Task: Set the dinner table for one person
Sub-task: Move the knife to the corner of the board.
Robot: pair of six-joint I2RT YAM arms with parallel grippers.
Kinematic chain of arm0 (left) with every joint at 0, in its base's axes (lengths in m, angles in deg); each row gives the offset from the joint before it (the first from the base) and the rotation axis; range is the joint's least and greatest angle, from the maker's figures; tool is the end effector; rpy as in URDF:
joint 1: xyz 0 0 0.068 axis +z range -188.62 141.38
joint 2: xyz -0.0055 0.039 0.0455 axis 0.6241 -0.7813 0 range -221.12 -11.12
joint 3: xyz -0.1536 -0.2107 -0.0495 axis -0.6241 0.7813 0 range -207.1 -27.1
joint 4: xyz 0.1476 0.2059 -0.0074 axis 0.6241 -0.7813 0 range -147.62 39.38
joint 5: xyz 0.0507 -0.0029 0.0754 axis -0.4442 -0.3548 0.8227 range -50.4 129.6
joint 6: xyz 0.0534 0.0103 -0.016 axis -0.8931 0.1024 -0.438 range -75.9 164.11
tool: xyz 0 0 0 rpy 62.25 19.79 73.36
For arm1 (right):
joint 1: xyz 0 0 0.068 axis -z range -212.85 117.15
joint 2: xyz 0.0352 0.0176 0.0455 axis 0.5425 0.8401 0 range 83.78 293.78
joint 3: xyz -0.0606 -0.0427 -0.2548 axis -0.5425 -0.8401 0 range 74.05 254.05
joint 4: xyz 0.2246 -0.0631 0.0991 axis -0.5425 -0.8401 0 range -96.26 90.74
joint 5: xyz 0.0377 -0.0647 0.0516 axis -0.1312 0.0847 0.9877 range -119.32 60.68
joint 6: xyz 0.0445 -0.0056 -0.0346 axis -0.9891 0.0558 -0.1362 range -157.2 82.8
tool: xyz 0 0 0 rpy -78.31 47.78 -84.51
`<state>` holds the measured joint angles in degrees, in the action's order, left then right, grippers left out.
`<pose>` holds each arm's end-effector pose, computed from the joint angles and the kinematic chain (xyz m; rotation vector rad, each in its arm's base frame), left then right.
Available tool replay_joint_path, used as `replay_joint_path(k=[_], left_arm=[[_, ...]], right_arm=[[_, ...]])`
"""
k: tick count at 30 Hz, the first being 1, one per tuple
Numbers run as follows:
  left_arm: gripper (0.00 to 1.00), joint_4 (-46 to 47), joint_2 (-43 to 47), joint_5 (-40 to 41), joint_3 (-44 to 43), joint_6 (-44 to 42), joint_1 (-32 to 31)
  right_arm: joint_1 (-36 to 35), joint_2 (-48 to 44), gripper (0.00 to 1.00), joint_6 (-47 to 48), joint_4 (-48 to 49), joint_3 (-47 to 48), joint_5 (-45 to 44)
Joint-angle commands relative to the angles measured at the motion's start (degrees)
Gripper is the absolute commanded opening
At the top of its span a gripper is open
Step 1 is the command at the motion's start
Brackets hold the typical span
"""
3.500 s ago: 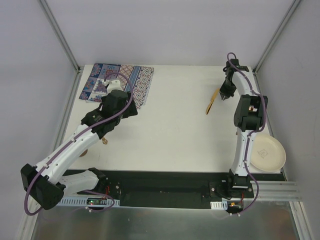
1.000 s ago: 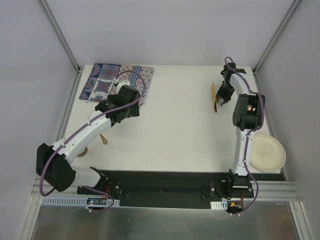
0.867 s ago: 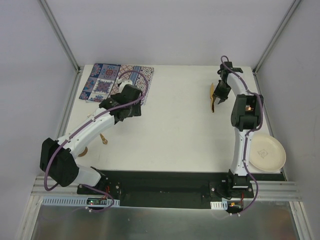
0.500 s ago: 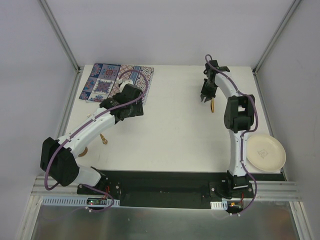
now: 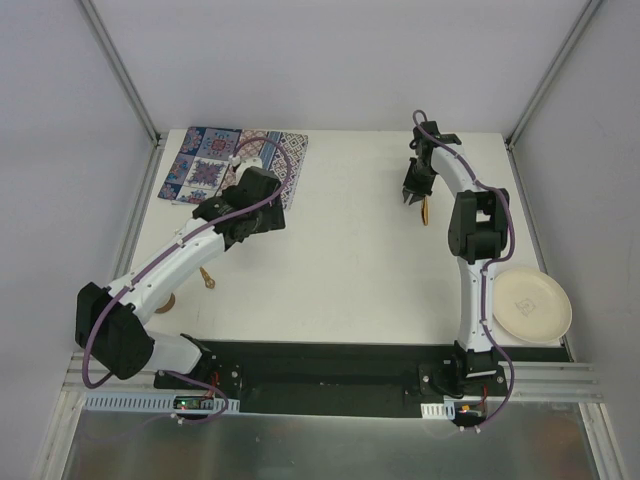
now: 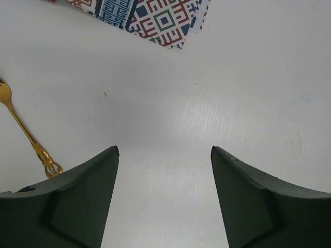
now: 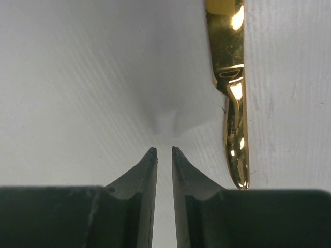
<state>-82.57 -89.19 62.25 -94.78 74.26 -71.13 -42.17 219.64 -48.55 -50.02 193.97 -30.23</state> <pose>0.2545 -0.1442 0.3062 -0.1519 2.2396 -0.1310 0.4863 0.0793 0.1804 0.0531 2.7371 0.0801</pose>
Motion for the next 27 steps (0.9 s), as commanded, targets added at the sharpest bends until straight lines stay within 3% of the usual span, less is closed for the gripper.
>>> replay_joint_path(k=[1, 27], left_arm=[[0.71, 0.5, 3.4, 0.7, -0.3, -1.0, 0.5], [0.74, -2.2, 9.6, 5.3, -3.3, -4.8, 0.5]], right_arm=[[1.3, -0.2, 0.20, -0.8, 0.8, 0.2, 0.5], [11.1, 0.2, 0.21, -0.6, -1.3, -2.0, -5.2]])
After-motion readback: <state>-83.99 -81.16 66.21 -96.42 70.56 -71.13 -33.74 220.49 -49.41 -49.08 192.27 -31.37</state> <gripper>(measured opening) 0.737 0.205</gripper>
